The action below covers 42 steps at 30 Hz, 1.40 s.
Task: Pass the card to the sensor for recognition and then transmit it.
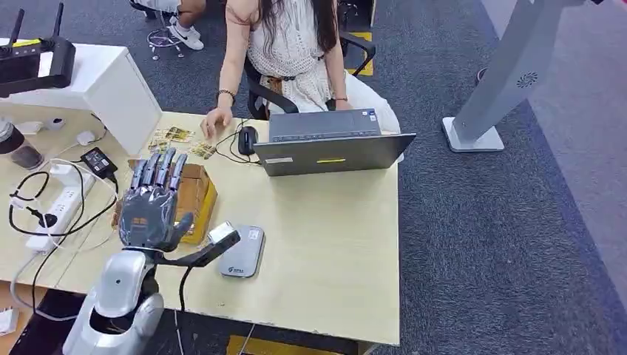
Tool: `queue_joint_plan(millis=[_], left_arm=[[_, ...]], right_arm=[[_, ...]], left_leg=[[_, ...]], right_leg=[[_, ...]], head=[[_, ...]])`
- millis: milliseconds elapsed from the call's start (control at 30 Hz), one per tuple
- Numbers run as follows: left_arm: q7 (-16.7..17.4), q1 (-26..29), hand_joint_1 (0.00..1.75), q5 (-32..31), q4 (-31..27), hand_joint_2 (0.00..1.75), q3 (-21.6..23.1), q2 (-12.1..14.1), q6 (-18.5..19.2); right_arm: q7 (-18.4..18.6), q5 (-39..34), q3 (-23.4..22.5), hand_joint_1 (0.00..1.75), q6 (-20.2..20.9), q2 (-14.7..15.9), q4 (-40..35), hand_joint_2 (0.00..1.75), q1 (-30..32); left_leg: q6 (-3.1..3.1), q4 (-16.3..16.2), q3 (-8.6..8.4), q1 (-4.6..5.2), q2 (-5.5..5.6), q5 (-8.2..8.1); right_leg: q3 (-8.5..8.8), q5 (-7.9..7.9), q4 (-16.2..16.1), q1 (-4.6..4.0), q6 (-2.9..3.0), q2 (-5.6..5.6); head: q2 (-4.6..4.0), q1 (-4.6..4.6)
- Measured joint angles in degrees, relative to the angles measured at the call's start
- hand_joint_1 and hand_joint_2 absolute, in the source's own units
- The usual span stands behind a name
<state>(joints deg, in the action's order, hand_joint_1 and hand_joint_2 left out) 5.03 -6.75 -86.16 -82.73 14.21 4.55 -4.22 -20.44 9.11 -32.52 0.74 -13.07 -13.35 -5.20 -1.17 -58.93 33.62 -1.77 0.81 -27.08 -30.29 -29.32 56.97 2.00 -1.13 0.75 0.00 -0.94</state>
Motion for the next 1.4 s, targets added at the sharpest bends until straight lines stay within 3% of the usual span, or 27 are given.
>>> queue_joint_plan(millis=[267,633,1000,1400], left_arm=[[1.5,5.2,0.00,0.3,0.0,1.75,-1.0,-0.1,2.2],[6.2,5.7,0.00,-0.4,1.2,1.75,-4.8,-0.1,3.1],[6.2,5.3,0.00,-0.5,4.1,1.75,-8.2,-0.9,2.6],[5.4,3.9,0.00,-1.7,6.5,1.75,-8.5,-2.4,-0.1]], right_arm=[[0.0,0.9,-0.9,0.00,0.0,0.1,0.0,1.75,0.2],[0.7,2.6,-1.2,0.00,0.1,0.2,0.0,1.75,0.2],[1.1,3.4,-1.2,0.00,0.1,0.2,0.0,1.75,0.1],[1.5,4.2,-1.2,0.00,0.1,0.1,0.0,1.75,0.0]], left_leg=[[0.00,0.0,0.00,-0.02,0.00,0.02],[0.00,0.0,-0.01,-0.02,0.00,0.02],[0.00,0.0,-0.01,-0.01,0.01,0.02],[0.00,0.0,0.00,-0.01,0.01,0.02]], right_leg=[[0.01,0.01,0.0,-0.01,0.00,0.00],[0.01,0.01,0.0,-0.02,0.00,0.00],[0.01,0.01,0.0,-0.01,0.00,0.00],[0.01,0.01,0.0,-0.01,0.00,0.00]], head=[[0.00,0.02],[0.00,0.02],[0.00,0.02],[0.00,0.00]])
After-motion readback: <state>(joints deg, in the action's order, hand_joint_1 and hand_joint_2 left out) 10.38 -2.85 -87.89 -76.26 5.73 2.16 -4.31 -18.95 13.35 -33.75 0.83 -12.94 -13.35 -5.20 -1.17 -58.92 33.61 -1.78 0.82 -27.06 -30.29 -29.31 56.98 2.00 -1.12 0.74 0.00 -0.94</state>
